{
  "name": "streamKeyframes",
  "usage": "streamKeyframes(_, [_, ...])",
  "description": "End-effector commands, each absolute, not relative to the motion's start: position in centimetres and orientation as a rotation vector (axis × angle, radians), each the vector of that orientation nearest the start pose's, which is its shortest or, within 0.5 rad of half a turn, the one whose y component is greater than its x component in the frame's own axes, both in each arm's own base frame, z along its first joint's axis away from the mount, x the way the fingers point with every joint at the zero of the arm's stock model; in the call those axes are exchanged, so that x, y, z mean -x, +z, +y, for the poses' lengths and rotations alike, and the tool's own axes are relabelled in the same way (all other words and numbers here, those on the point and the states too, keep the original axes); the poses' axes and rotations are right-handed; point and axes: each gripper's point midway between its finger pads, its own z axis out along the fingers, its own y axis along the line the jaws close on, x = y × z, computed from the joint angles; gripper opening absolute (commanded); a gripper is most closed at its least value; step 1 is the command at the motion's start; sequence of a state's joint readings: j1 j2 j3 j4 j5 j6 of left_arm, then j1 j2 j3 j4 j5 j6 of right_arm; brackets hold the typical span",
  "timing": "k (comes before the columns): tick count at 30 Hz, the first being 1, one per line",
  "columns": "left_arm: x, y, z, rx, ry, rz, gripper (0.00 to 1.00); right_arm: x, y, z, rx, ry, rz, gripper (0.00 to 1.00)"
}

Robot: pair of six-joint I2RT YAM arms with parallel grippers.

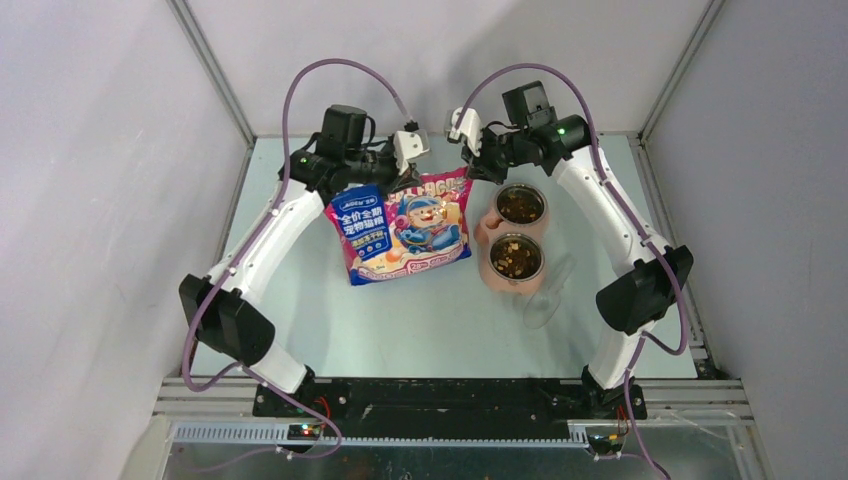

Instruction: Serve the pet food

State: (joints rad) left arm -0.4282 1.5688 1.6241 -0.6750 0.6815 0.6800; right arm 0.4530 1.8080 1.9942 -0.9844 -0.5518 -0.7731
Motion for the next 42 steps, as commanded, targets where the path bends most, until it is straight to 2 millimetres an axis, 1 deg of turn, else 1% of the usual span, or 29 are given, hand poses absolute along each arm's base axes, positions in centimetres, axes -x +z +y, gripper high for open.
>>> streamKeyframes(1, [-35.6,31.4,-25.9,-1.389,-0.520,1.501,0.08,-37.9,32.1,25.1,1.449,0.438,1.627,0.00])
streamKeyframes(3, [-35.6,31.4,-25.0,-1.386,-0.477,1.514,0.16,-38.0,32.1,25.0,1.446,0.438,1.629,0.00])
streamKeyframes(4, [-35.4,31.4,-24.6,-1.392,-0.456,1.511,0.15,-38.0,32.1,24.8,1.445,0.438,1.631,0.00])
streamKeyframes(5, [-35.3,31.2,-24.0,-1.393,-0.449,1.526,0.05,-38.1,32.1,24.7,1.442,0.437,1.633,0.00])
streamKeyframes(6, [-35.0,31.3,-23.6,-1.401,-0.443,1.519,0.03,-38.1,32.0,24.6,1.442,0.437,1.635,0.00])
streamKeyframes(9, [-34.4,30.7,-22.0,-1.411,-0.450,1.573,0.01,-38.2,31.9,24.4,1.441,0.446,1.638,0.00])
streamKeyframes(10, [-34.3,30.7,-21.7,-1.413,-0.445,1.582,0.04,-38.1,31.9,24.4,1.442,0.448,1.639,0.00])
streamKeyframes(11, [-34.1,30.4,-21.1,-1.410,-0.437,1.609,0.18,-38.1,31.9,24.4,1.443,0.450,1.636,0.00])
streamKeyframes(12, [-34.0,30.3,-20.8,-1.407,-0.430,1.619,0.24,-38.1,31.9,24.4,1.445,0.451,1.637,0.00])
streamKeyframes(13, [-34.0,30.3,-20.3,-1.410,-0.414,1.621,0.22,-38.2,31.8,24.4,1.446,0.452,1.638,0.00])
streamKeyframes(15, [-33.8,30.2,-19.5,-1.414,-0.401,1.621,0.03,-38.3,31.8,24.4,1.445,0.454,1.640,0.00])
streamKeyframes(16, [-33.8,30.1,-19.0,-1.405,-0.398,1.632,0.01,-38.3,31.7,24.4,1.446,0.454,1.640,0.00])
streamKeyframes(17, [-33.8,30.1,-18.7,-1.403,-0.392,1.638,0.01,-38.3,31.8,24.4,1.445,0.456,1.639,0.00])
streamKeyframes(18, [-33.8,30.0,-18.4,-1.399,-0.386,1.652,0.08,-38.4,31.7,24.5,1.446,0.459,1.641,0.00])
streamKeyframes(19, [-34.0,29.9,-18.1,-1.395,-0.369,1.664,0.11,-38.4,31.7,24.5,1.446,0.461,1.640,0.00])
streamKeyframes(20, [-34.1,29.9,-17.6,-1.392,-0.360,1.674,0.04,-38.5,31.6,24.6,1.446,0.463,1.640,0.00])
streamKeyframes(23, [-33.9,29.9,-17.0,-1.397,-0.373,1.683,0.00,-38.6,31.6,24.6,1.446,0.464,1.640,0.00])
streamKeyframes(26, [-34.1,29.9,-16.0,-1.388,-0.330,1.713,0.12,-38.8,31.5,24.6,1.445,0.462,1.643,0.00])
streamKeyframes(28, [-34.0,30.0,-15.4,-1.394,-0.309,1.706,0.02,-38.9,31.6,24.6,1.444,0.461,1.643,0.00])
streamKeyframes(29, [-34.0,30.1,-15.1,-1.389,-0.300,1.702,0.01,-38.9,31.5,24.5,1.444,0.461,1.643,0.00])
streamKeyframes(31, [-34.2,30.1,-14.5,-1.381,-0.266,1.714,0.12,-39.0,31.4,24.5,1.442,0.461,1.648,0.00])
streamKeyframes(32, [-34.3,30.1,-14.2,-1.381,-0.250,1.717,0.12,-39.0,31.5,24.5,1.442,0.461,1.647,0.00])
streamKeyframes(34, [-34.0,30.1,-13.9,-1.396,-0.271,1.709,0.02,-39.0,31.4,24.5,1.442,0.462,1.648,0.00])
streamKeyframes(36, [-33.9,30.2,-13.7,-1.387,-0.282,1.717,0.00,-39.1,31.4,24.5,1.441,0.461,1.650,0.00])
streamKeyframes(37, [-34.0,30.1,-13.4,-1.381,-0.272,1.728,0.05,-39.1,31.3,24.5,1.441,0.460,1.651,0.00])
streamKeyframes(39, [-34.2,30.0,-13.0,-1.366,-0.247,1.747,0.19,-39.2,31.3,24.5,1.440,0.459,1.653,0.00])
streamKeyframes(40, [-34.2,30.1,-12.9,-1.376,-0.235,1.739,0.15,-39.2,31.3,24.5,1.440,0.458,1.652,0.00])
streamKeyframes(41, [-34.1,29.8,-12.6,-1.383,-0.229,1.744,0.04,-39.3,31.2,24.4,1.439,0.458,1.655,0.00])
streamKeyframes(42, [-34.0,29.9,-12.4,-1.386,-0.221,1.735,0.02,-39.3,31.3,24.4,1.439,0.458,1.654,0.00])
